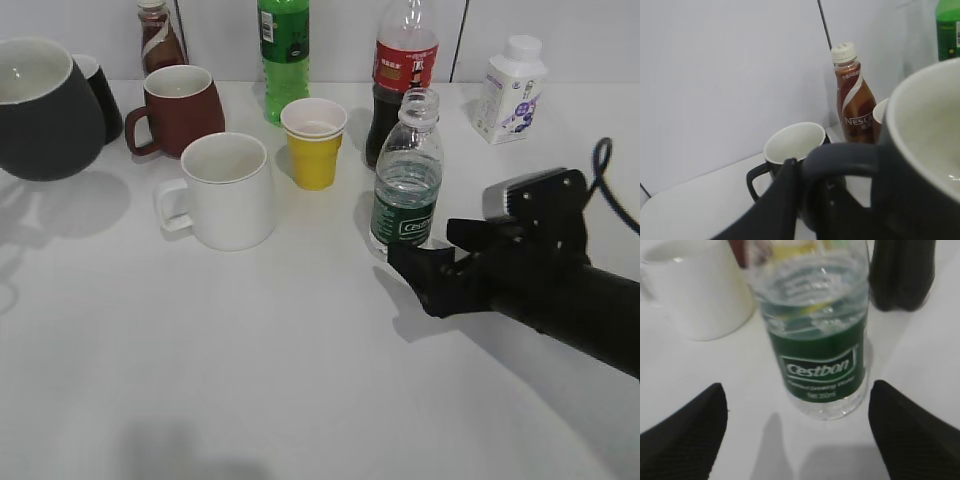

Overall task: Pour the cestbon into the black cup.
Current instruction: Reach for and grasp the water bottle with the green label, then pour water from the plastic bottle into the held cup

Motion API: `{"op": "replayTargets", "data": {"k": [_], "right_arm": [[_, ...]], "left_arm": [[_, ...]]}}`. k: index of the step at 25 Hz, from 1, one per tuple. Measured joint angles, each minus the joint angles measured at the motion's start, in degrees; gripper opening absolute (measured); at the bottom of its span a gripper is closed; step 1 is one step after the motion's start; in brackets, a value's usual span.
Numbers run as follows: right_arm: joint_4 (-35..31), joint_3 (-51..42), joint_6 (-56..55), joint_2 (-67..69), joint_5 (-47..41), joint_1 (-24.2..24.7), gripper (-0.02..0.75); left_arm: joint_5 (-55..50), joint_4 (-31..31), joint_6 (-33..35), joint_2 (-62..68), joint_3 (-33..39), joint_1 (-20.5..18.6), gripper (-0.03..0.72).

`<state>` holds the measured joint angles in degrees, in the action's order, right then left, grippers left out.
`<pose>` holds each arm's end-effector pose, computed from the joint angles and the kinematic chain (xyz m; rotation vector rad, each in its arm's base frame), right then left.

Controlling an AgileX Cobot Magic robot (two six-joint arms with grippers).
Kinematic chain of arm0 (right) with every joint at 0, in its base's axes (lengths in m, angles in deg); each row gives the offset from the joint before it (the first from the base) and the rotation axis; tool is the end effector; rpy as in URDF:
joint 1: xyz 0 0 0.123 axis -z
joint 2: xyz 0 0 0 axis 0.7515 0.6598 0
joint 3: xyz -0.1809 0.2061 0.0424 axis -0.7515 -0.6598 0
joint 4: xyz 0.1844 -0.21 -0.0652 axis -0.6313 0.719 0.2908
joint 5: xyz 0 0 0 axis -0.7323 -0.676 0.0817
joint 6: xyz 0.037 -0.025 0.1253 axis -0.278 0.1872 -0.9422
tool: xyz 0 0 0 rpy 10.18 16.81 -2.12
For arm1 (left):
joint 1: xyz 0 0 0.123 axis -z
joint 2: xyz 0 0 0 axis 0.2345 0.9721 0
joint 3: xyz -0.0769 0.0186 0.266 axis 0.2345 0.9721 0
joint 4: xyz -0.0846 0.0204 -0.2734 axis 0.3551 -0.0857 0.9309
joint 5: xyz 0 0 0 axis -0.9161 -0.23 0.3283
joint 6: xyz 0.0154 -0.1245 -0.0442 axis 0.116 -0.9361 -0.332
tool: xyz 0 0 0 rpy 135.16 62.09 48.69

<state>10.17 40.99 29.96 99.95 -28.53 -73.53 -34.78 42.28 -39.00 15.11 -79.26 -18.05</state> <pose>0.2608 0.1534 0.0740 -0.4561 1.8527 0.5869 0.3307 -0.0085 0.1917 0.3866 1.6094 0.0779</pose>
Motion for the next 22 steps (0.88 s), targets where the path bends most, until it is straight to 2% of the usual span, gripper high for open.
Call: {"op": "replayTargets", "data": {"k": [5, 9, 11, 12, 14, 19, 22], "right_arm": [[-0.6, 5.8, 0.4, 5.8, 0.2, 0.0, 0.672], [-0.3, 11.6, 1.6, 7.9, -2.3, 0.0, 0.672], [-0.1, 14.0, 1.9, 8.4, -4.6, 0.0, 0.651], [0.0, 14.7, 1.9, 8.5, -5.4, 0.0, 0.608], [0.5, 15.4, 2.0, 8.5, -5.7, 0.0, 0.468], [8.5, 15.4, 5.8, 5.6, -8.7, -0.1, 0.459], [11.3, 15.8, 9.7, 0.3, -15.2, -1.3, 0.459]], "left_arm": [[0.0, -4.0, 0.0, 0.0, 0.0, 0.2, 0.052], [-0.8, -4.4, -0.4, -0.1, 0.0, 2.1, 0.052], [-2.9, -4.4, -0.5, -0.2, 0.0, 3.9, 0.052], [-4.3, -4.4, -0.5, -0.4, 0.0, 5.4, 0.052], [-6.1, -4.6, -1.9, -0.4, 0.0, 7.7, 0.052], [-6.6, -6.5, -6.8, -0.4, 0.0, 14.8, 0.052], [-7.9, -7.5, -7.1, -0.4, 0.0, 19.7, 0.052]]}}
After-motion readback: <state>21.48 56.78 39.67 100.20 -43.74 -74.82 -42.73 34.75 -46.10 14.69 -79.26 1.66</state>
